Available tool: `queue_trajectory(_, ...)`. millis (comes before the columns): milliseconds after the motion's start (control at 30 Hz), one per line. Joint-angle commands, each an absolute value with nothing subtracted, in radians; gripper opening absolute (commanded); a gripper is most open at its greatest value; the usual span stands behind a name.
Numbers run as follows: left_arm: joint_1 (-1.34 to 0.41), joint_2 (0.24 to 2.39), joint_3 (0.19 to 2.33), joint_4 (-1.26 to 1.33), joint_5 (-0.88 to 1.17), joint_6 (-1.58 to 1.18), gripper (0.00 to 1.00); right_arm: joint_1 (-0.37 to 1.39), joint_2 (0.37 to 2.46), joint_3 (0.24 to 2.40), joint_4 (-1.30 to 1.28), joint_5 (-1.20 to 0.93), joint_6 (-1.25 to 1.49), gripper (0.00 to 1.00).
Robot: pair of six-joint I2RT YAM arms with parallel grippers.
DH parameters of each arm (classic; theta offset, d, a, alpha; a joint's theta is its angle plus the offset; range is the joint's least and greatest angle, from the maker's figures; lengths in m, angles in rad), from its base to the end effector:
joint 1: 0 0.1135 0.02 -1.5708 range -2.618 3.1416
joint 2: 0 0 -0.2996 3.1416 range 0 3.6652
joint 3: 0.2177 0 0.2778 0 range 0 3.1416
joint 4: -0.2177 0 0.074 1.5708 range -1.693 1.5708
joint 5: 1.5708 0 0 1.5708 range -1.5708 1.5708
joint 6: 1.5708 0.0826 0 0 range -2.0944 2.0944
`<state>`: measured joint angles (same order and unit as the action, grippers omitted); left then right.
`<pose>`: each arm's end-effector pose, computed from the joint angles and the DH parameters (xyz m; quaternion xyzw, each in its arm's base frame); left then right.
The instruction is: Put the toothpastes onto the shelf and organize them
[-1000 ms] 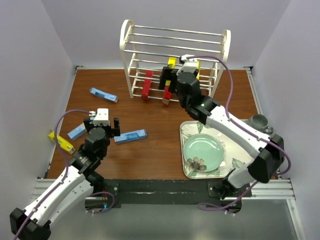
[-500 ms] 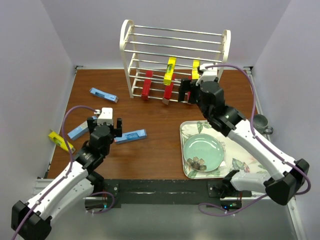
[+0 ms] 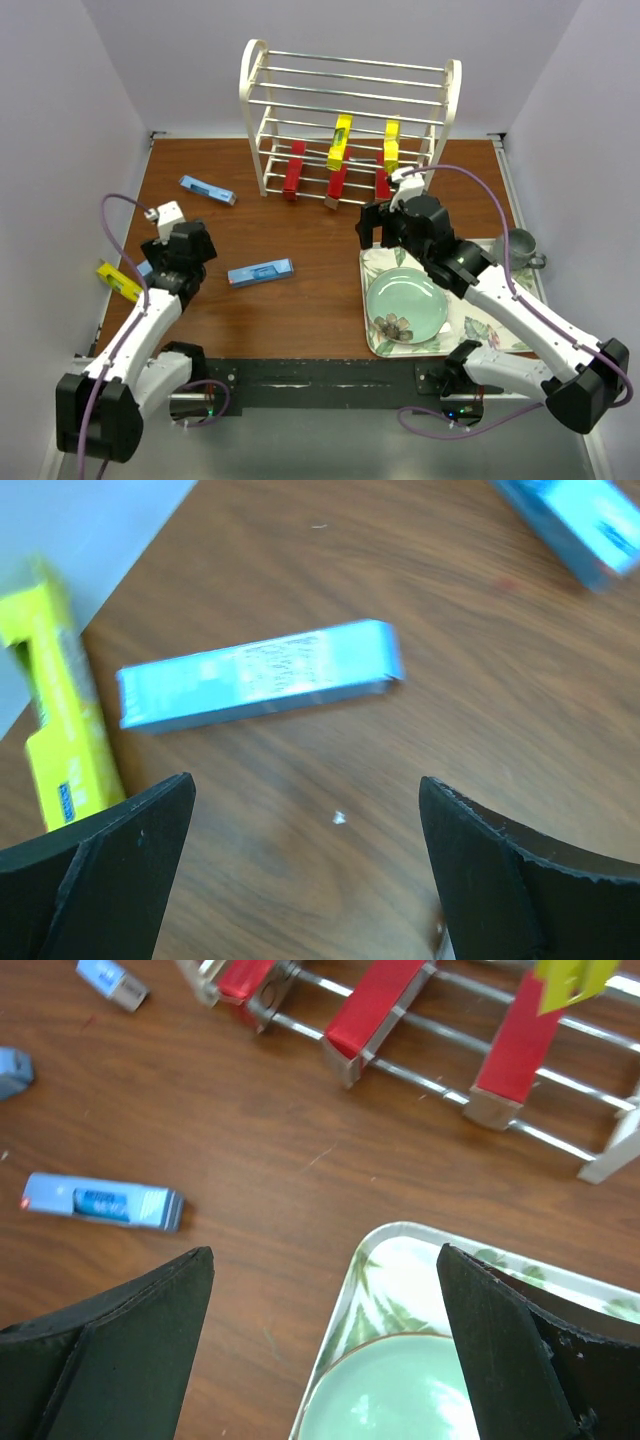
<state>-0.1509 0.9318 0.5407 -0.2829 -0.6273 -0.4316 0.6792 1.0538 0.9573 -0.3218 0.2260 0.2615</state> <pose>0.2298 0.0141 0.2181 -0.2523 0.8300 0.1479 0.4748 0.2364 0.1670 0.3448 -0.1126 0.8278 0.1611 0.5255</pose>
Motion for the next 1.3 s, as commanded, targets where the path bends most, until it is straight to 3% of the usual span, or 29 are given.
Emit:
queue_trajectory(0,0.000,1.011,0.618,-0.368,-0.641,-0.668,1.00,0.680,1.023,0.927,-0.299,0.051,0.275,0.99)
queue_trajectory(467,0.510,1.137,0.586,-0.378,-0.483,-0.819,0.93,0.680,0.930,0.836,-0.351,-0.057,0.206,0.99)
queue_trajectory(767,0.577,1.292,0.598,-0.324,-0.419,-0.772,0.80,0.680,0.926,0.821,-0.337,-0.060,0.184,0.99)
queue_trajectory(1267,0.578,1.307,0.597,-0.318,-0.361,-0.733,0.35,0.680,0.951,0.824,-0.327,-0.046,0.169,0.99)
